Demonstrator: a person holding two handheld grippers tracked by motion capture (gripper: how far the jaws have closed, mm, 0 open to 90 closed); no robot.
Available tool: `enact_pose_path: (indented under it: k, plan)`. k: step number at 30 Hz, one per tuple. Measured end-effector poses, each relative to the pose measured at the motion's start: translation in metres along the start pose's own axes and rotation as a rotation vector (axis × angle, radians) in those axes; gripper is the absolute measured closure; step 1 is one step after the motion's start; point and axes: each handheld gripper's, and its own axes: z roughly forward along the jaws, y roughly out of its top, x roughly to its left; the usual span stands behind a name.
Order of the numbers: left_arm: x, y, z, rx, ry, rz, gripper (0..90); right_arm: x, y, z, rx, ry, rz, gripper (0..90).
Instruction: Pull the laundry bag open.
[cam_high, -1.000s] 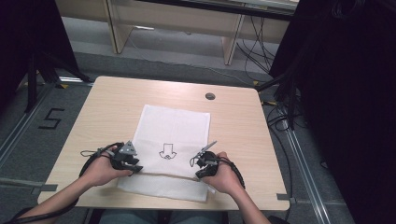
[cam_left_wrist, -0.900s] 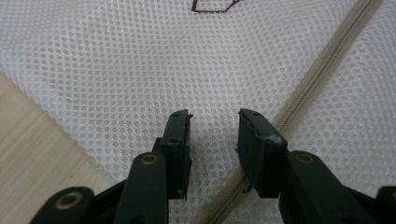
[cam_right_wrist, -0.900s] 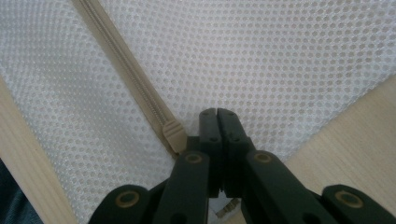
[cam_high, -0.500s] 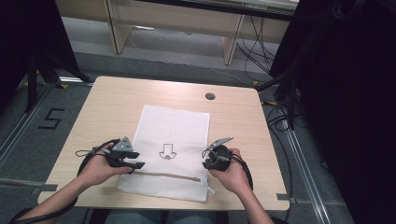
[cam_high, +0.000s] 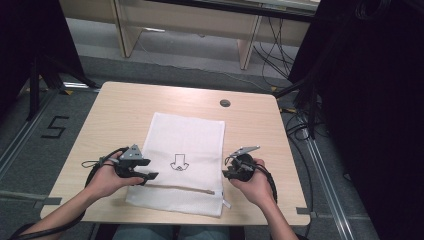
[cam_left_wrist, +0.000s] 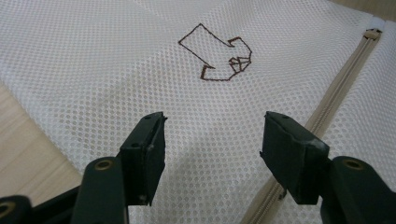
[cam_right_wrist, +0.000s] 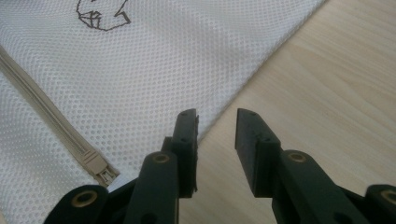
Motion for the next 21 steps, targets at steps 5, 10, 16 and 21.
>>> enact_pose_path:
  k: [5, 10, 16, 21]
  plan:
    - [0.002, 0.001, -0.001, -0.011, 0.004, 0.016, 41.3, 0.003, 0.000, -0.002, 0.044, -0.004, -0.086, 74.7]
    - [-0.002, 0.003, 0.000, -0.015, -0.011, 0.013, 42.9, 0.002, -0.005, -0.008, 0.057, 0.029, -0.099, 82.6]
    - [-0.008, 0.004, 0.000, -0.032, -0.028, 0.018, 44.5, 0.006, -0.017, -0.018, 0.072, 0.065, -0.089, 90.0]
    - [-0.010, 0.003, -0.001, -0.041, -0.042, 0.032, 47.1, 0.022, -0.013, -0.021, 0.097, 0.122, -0.117, 90.0]
